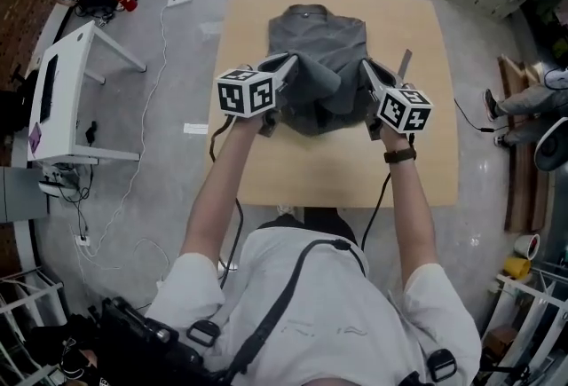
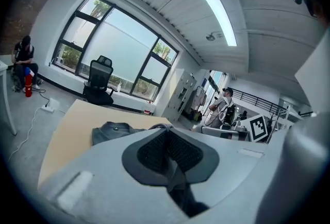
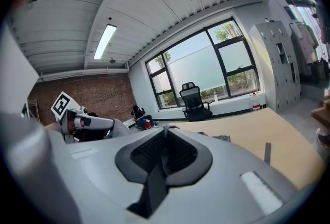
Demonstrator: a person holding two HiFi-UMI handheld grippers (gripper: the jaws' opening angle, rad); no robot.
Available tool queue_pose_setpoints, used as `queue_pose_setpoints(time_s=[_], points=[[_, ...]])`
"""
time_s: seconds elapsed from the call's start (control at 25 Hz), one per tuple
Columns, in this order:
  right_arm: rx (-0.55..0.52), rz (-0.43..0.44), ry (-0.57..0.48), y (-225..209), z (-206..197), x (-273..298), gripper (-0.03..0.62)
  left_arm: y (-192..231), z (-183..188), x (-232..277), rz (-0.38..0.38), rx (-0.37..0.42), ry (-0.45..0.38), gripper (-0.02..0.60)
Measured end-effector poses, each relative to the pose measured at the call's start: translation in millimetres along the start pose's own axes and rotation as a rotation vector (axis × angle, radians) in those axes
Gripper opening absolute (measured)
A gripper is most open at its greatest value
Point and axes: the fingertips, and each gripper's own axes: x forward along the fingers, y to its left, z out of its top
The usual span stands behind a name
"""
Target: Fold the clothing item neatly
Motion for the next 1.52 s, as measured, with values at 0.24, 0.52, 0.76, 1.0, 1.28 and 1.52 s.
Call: queue_pose_setpoints(time_s=[0.24, 0.52, 0.76, 1.0, 1.28, 1.52], points=[[-0.052, 0.001, 0.069, -52, 19, 79, 0.023, 75, 33, 67, 0.082, -0.034, 0.031, 0.015], [-0.052, -0.047, 0.181, -138, 10, 173, 0.023, 172, 29, 143, 0.166, -0.135, 0.09, 0.015], [-0.038, -0.106, 0.297, -211, -24, 231, 0.023, 247, 13, 190, 0.265, -0.189, 0.124, 0.015], [-0.073, -0.154, 0.382, -254, -57, 262, 0.023, 289, -26, 230, 0.307, -0.197, 0.241, 0.017], [-0.154, -0.132, 0.496, -261, -87, 289, 0.157, 296, -48, 254, 0.288, -0.137, 0.385, 0.142], [-0.095, -0.145, 0.379, -259, -71, 264, 0.322, 284, -26, 219, 0.34, -0.033, 0.324, 0.222]])
